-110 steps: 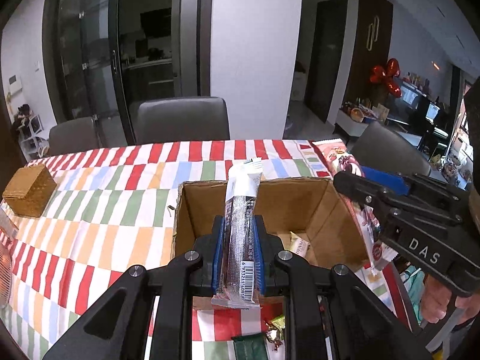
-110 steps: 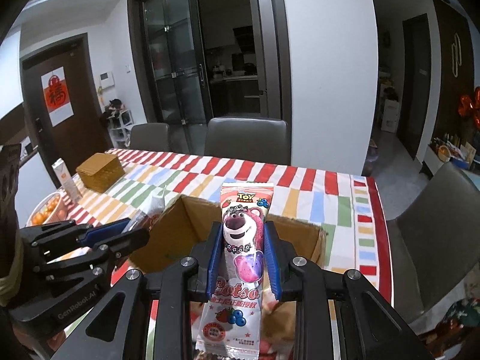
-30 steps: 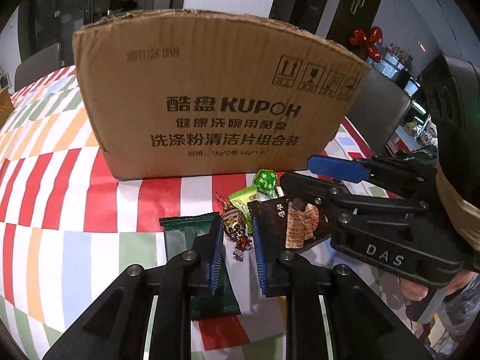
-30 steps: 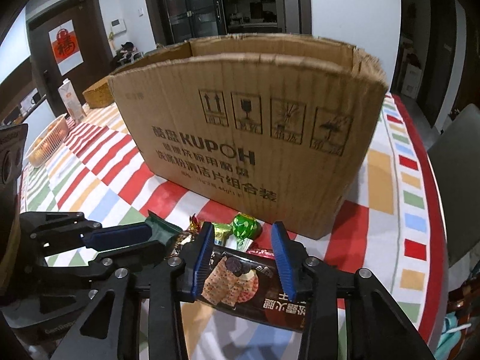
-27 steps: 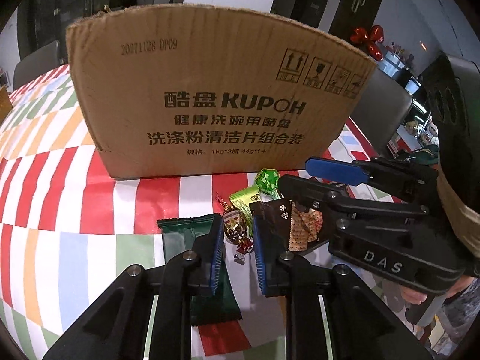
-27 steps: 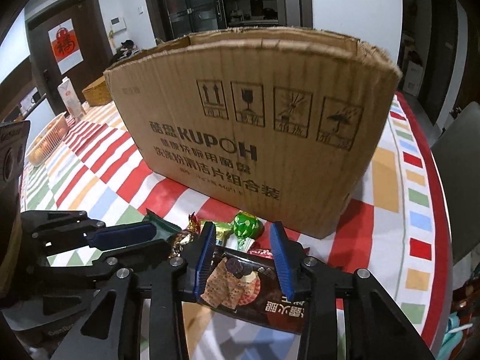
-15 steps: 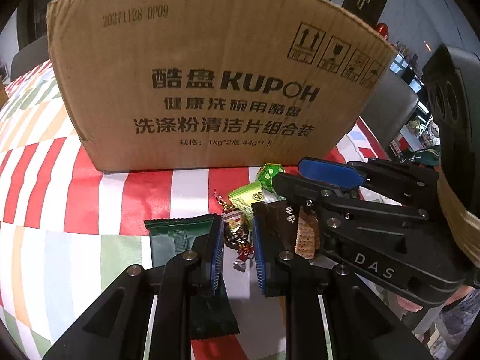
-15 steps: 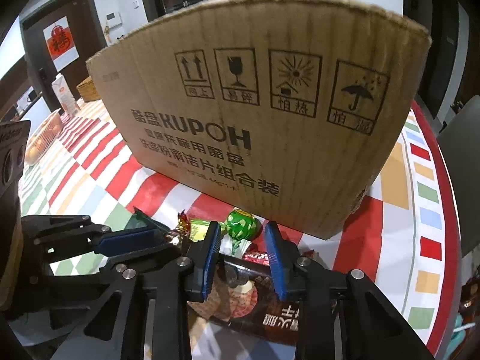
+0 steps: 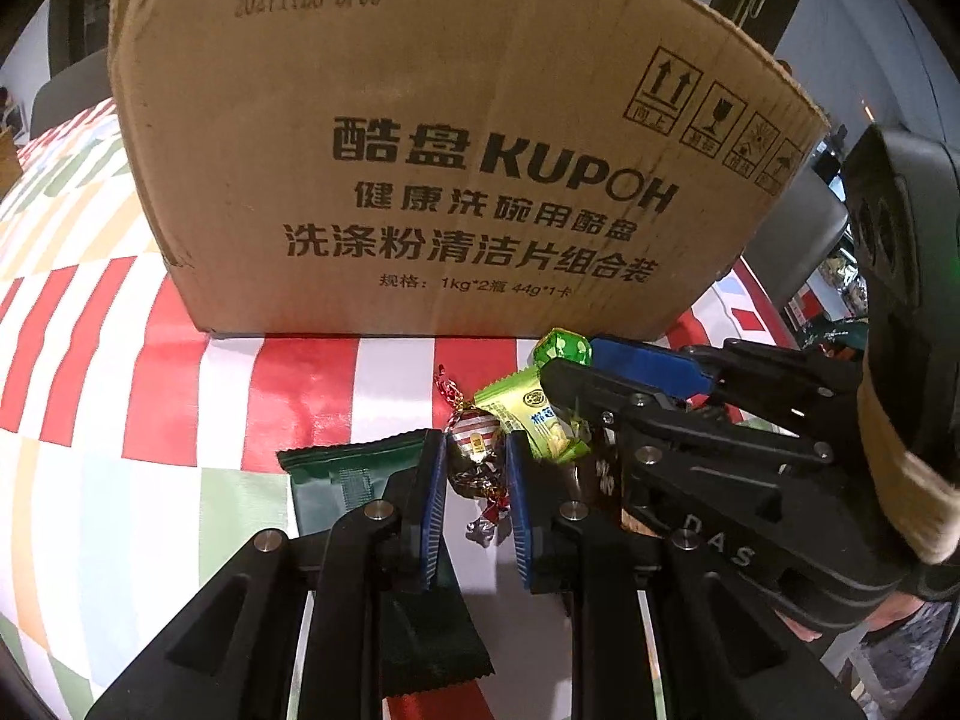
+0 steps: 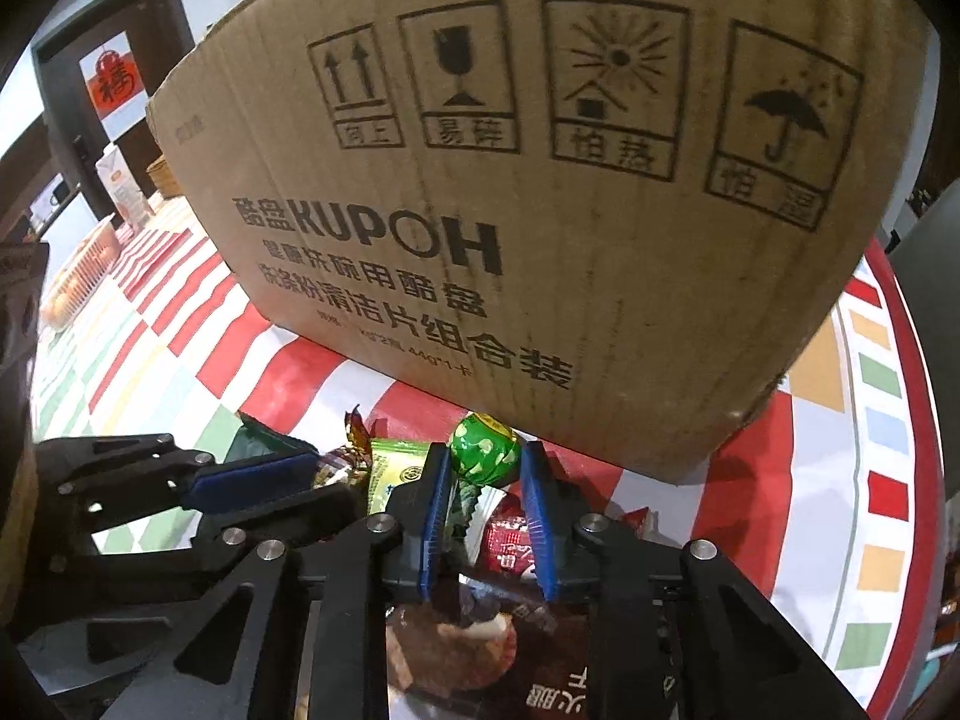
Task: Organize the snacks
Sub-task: 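Grasp the gold wrapped candy with the left tool while the right tool grasps the green lollipop, then lift both candies over the box and lower them inside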
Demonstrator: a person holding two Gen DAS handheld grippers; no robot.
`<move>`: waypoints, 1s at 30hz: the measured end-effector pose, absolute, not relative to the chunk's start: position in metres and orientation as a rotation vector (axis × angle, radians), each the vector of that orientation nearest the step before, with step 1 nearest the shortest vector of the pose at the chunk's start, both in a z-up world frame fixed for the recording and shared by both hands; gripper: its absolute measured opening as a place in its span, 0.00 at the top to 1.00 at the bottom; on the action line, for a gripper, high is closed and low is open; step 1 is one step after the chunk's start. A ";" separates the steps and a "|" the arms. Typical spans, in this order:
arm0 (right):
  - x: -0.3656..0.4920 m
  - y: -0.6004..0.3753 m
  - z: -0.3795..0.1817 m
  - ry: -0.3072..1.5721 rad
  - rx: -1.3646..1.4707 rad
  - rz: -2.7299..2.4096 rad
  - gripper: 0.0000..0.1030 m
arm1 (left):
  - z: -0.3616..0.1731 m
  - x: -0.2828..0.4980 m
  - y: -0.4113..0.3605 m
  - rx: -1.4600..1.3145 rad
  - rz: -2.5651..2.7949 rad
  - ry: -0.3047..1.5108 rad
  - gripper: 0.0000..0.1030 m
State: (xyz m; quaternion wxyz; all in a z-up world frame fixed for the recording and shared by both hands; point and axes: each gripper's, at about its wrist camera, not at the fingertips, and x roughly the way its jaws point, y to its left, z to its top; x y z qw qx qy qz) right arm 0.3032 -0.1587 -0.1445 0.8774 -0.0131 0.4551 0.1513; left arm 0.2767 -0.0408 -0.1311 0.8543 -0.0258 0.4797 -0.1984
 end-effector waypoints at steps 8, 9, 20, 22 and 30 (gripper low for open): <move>0.294 -0.160 -0.137 0.923 -0.021 0.314 0.76 | -0.116 0.270 -0.035 -0.055 -0.384 0.970 0.80; 0.292 -0.158 -0.134 0.916 -0.022 0.313 0.76 | -0.113 0.268 -0.033 -0.055 -0.381 0.963 0.80; 0.255 -0.170 -0.098 0.796 -0.019 0.279 0.77 | -0.073 0.240 -0.025 -0.044 -0.340 0.855 0.80; 0.248 -0.171 -0.088 0.772 -0.013 0.278 0.77 | -0.066 0.235 -0.023 -0.047 -0.339 0.838 0.80; 0.224 -0.177 -0.052 0.691 0.001 0.281 0.77 | -0.034 0.213 -0.020 -0.051 -0.347 0.761 0.80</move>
